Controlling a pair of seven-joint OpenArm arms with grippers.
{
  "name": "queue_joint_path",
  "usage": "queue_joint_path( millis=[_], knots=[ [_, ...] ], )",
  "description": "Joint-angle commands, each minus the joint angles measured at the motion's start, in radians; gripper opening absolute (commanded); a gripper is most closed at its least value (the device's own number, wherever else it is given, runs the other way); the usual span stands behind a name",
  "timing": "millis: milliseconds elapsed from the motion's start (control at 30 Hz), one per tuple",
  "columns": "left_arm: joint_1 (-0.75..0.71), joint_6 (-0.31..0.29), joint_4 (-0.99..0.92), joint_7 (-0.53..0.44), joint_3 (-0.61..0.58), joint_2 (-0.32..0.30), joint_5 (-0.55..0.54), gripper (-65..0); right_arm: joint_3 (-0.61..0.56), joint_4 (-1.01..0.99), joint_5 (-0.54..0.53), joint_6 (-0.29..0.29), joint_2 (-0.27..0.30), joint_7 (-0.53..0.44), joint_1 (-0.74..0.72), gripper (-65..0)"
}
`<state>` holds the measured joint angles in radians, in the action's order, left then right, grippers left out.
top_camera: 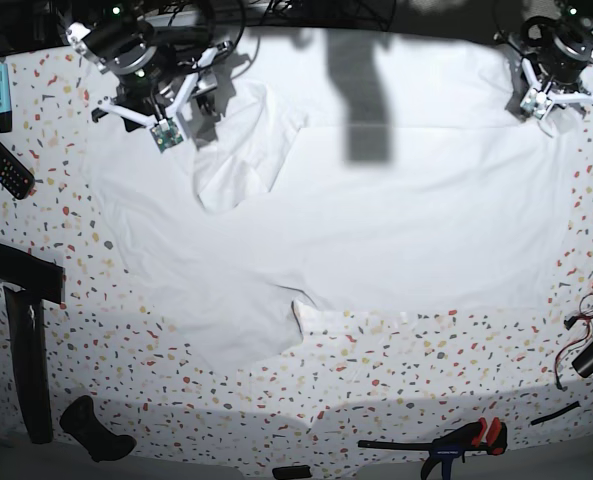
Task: Fold the T-shirt properly
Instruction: 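Release the shirt and raise both grippers near the collar edge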
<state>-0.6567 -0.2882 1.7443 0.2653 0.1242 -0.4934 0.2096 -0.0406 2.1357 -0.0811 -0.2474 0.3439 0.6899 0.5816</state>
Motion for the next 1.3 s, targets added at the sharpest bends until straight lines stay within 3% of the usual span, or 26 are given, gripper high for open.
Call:
queue_joint_path(
  millis=[0,200,333,400,600,800,1100,1267],
  knots=[
    [-0.003,0.013,0.01,-0.013,0.008,-0.03,0.011,-65.0,0.002,0.018,0.002,0.001,0.005,-0.019,0.0,-34.8],
    [-0.002,0.022,0.01,-0.028,0.008,-0.114,0.01,-65.0,0.002,0.018,0.002,0.0,0.005,-0.019,0.0,-34.9],
    [0.006,0.137,0.01,-0.026,0.008,-0.122,0.01,-65.0,0.002,0.018,0.002,0.0,0.005,-0.02,0.0,-34.8],
    [0.015,0.158,0.01,-0.024,0.008,-0.122,0.011,-65.0,0.002,0.018,0.002,0.0,0.005,-0.02,0.0,-34.8],
    [0.031,0.159,0.009,-0.028,0.008,-0.122,0.001,-65.0,0.002,0.018,0.002,0.0,0.005,-0.019,0.0,-34.9],
    [0.027,0.158,-0.002,0.01,0.008,-0.122,-0.088,-65.0,0.002,0.018,0.003,0.0,0.005,-0.018,0.0,-34.8],
    [0.041,0.158,-0.237,-0.167,0.008,-0.122,-0.045,-65.0,0.002,0.018,0.002,0.0,0.005,-0.02,0.0,-34.9],
    [0.071,0.159,-0.274,-0.155,0.008,-0.122,-0.016,-65.0,0.002,0.018,0.002,0.0,0.005,-0.06,0.0,-34.9]
  ],
)
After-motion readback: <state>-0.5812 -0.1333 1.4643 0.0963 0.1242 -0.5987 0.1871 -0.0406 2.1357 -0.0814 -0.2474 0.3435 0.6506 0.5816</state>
